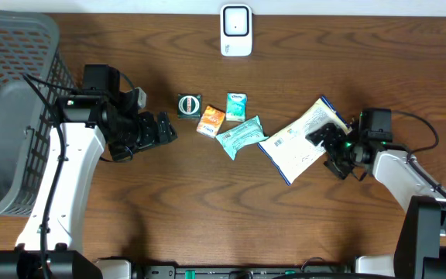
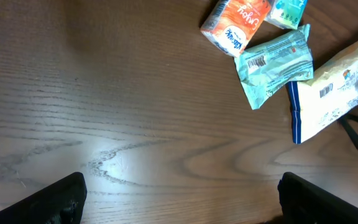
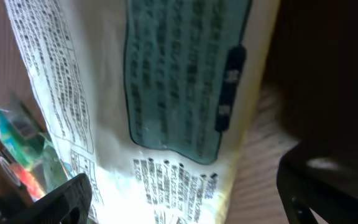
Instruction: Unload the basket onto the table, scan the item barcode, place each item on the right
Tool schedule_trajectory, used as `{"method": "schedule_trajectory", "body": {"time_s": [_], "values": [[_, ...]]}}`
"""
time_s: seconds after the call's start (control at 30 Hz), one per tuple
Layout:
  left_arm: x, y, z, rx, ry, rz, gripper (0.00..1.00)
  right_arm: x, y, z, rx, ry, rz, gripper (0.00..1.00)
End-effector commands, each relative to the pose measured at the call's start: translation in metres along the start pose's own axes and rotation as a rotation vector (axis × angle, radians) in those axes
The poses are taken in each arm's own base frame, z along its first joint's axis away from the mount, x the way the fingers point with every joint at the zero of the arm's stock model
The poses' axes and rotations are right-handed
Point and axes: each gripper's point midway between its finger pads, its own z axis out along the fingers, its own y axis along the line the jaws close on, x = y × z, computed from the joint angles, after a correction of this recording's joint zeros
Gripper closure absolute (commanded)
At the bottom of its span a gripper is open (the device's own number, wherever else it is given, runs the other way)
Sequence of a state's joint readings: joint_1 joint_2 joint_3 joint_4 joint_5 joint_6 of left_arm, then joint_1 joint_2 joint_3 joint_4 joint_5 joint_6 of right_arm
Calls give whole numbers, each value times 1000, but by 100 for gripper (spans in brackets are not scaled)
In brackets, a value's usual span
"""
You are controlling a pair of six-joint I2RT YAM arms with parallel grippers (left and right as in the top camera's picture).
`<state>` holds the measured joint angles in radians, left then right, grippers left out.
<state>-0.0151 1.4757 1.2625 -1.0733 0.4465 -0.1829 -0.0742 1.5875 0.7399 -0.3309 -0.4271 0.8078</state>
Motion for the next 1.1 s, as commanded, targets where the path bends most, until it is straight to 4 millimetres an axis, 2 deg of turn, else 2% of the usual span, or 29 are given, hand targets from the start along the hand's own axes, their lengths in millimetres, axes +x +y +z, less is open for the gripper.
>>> {"method": "schedule_trajectory", "body": {"time_s": [0.0, 0.23, 0.47, 0.57, 0.63, 0.8, 0.87, 0.9, 1.07], "values": [[1, 0, 3, 3, 13, 11, 2, 4, -9, 6, 51, -18, 32, 10], [1, 0, 3, 3, 13, 11, 2, 2, -10, 18, 59, -19, 39, 12], [1, 0, 3, 3, 13, 11, 2, 12, -17, 43, 61, 50, 43, 17], [1, 0, 3, 3, 13, 11, 2, 12, -21, 48, 69, 56, 46, 35], [1, 0, 3, 3, 13, 11, 2, 10, -20, 49, 62, 52, 29, 53], [1, 0, 3, 3, 13, 11, 2, 9, 0, 49, -39, 66, -75, 75], [1, 0, 3, 3, 13, 11, 2, 9, 7, 48, -71, 74, -92, 96], [1, 0, 3, 3, 13, 11, 2, 9, 8, 48, -80, 77, -94, 99], [1, 0, 3, 3, 13, 11, 2, 5, 17, 41, -127, 82, -89, 99]]}}
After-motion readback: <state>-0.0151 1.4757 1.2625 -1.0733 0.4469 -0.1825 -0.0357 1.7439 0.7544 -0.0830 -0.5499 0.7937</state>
